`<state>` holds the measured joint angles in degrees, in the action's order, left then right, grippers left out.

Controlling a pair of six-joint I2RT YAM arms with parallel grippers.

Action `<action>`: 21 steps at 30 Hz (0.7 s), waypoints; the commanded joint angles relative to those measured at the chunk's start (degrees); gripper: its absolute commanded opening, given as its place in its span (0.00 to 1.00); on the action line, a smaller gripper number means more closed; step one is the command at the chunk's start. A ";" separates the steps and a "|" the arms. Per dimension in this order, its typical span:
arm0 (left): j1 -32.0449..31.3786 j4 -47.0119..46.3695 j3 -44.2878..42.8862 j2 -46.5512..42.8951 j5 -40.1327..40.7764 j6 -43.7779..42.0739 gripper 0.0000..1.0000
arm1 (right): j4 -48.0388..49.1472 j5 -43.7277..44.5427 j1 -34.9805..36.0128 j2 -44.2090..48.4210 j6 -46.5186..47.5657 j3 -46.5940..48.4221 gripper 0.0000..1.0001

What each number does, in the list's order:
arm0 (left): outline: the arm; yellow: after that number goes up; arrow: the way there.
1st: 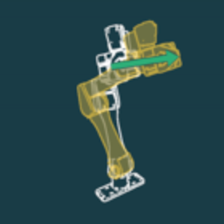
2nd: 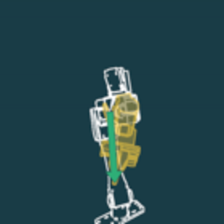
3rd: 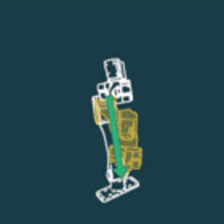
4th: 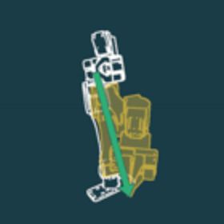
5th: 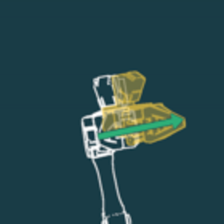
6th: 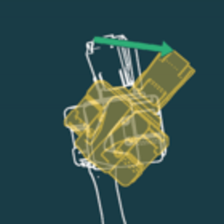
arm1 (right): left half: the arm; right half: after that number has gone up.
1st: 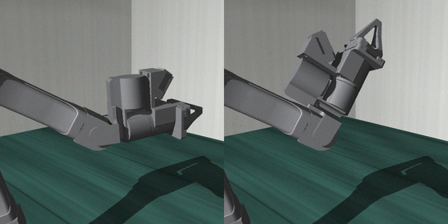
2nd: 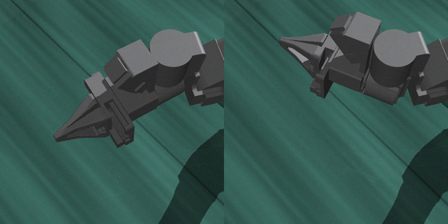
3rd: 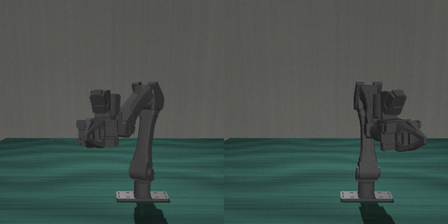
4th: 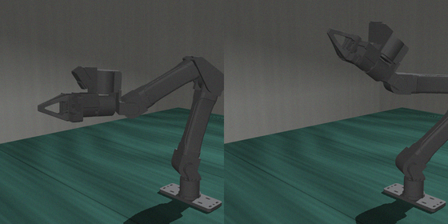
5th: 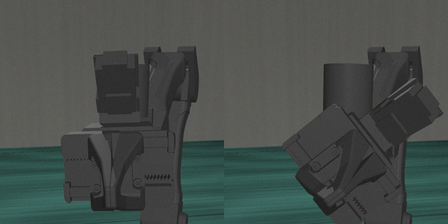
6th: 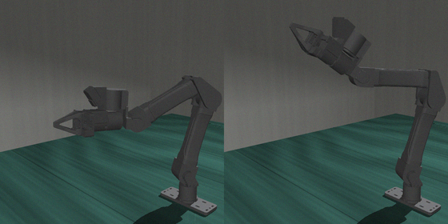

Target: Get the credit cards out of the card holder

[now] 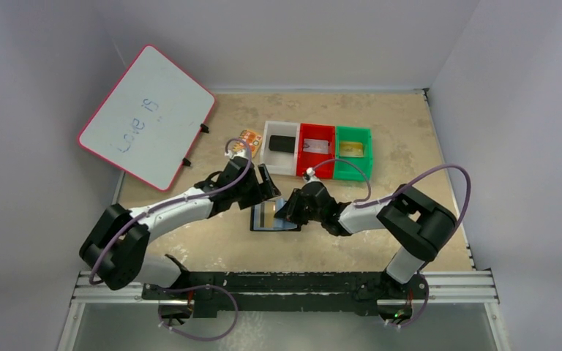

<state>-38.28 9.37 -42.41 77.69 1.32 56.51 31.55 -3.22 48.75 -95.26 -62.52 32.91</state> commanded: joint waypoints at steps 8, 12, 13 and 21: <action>0.00 -13.76 0.22 9.65 -11.62 3.85 0.75 | 4.39 -3.05 -1.16 -2.66 -1.37 -3.64 0.21; -0.01 -17.51 2.44 11.17 -11.97 6.13 0.75 | 4.52 -2.84 -1.23 -2.34 -1.46 -3.98 0.23; -0.01 -17.95 2.66 11.40 -12.05 6.40 0.75 | 4.68 -2.84 -1.21 -2.26 -1.46 -4.07 0.24; -0.09 -21.27 4.35 13.54 -14.11 8.26 0.74 | 7.12 -3.85 -1.20 -0.94 -1.36 -5.13 0.32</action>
<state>-38.28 -8.25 -40.12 90.39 -10.57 63.05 40.88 -6.37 47.66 -96.68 -64.77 29.32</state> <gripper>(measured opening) 0.744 0.301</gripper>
